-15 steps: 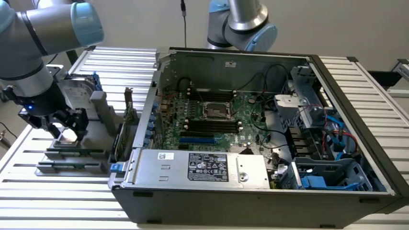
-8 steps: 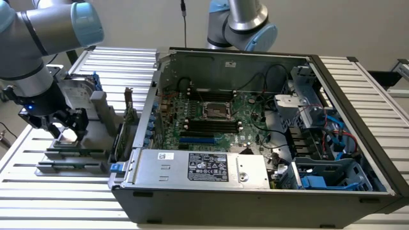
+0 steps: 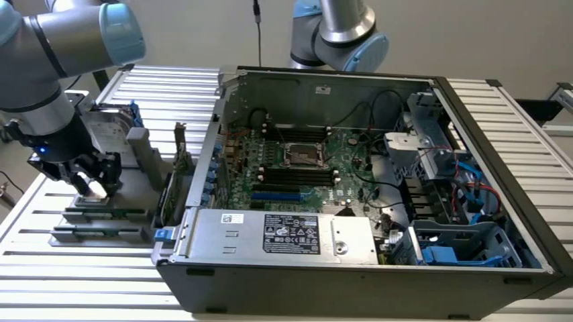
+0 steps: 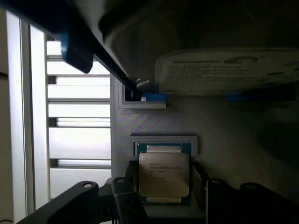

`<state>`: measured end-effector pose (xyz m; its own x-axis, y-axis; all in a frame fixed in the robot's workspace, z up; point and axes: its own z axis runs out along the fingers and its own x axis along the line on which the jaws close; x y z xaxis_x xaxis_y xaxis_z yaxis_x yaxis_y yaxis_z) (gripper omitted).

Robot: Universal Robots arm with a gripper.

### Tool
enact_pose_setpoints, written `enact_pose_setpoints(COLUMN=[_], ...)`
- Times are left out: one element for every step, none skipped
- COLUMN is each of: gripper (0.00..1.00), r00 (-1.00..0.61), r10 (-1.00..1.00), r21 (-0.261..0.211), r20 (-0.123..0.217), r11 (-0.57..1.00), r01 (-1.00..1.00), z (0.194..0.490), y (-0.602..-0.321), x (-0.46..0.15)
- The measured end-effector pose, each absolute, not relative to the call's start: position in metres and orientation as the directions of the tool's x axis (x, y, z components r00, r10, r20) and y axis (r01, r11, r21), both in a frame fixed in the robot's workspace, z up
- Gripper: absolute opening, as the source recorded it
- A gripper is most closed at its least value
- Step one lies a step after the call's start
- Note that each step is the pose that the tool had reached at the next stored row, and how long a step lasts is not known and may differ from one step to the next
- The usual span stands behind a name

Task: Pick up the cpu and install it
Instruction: 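Pick up the cpu and move it towards the insertion slot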

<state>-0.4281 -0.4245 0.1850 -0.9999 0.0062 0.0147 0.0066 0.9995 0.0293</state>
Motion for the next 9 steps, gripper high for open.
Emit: enact_pose_setpoints(gripper=[0.55, 0.55, 0.55, 0.55, 0.55, 0.55, 0.55, 0.55, 0.55], r00=[-1.000, -1.000, -1.000, -1.000, -1.000, -1.000, -1.000, -1.000, -1.000], r10=[0.006, 0.006, 0.006, 0.006, 0.006, 0.006, 0.006, 0.006, 0.006], r21=[0.029, 0.029, 0.029, 0.030, 0.030, 0.029, 0.029, 0.029, 0.029], r20=[0.015, 0.015, 0.015, 0.014, 0.014, 0.015, 0.015, 0.015, 0.015], r11=[1.000, 1.000, 1.000, 1.000, 1.000, 1.000, 1.000, 1.000, 1.000], r01=[0.007, 0.007, 0.007, 0.007, 0.007, 0.007, 0.007, 0.007, 0.007], z=[0.1849, 0.1849, 0.1850, 0.1850, 0.1853, 0.1860, 0.1868, 0.1878, 0.1892], y=[-0.4245, -0.4245, -0.4245, -0.4245, -0.4245, -0.4245, -0.4245, -0.4245, -0.4245], x=[-0.4281, -0.4281, -0.4281, -0.4281, -0.4280, -0.4281, -0.4281, -0.4281, -0.4281])
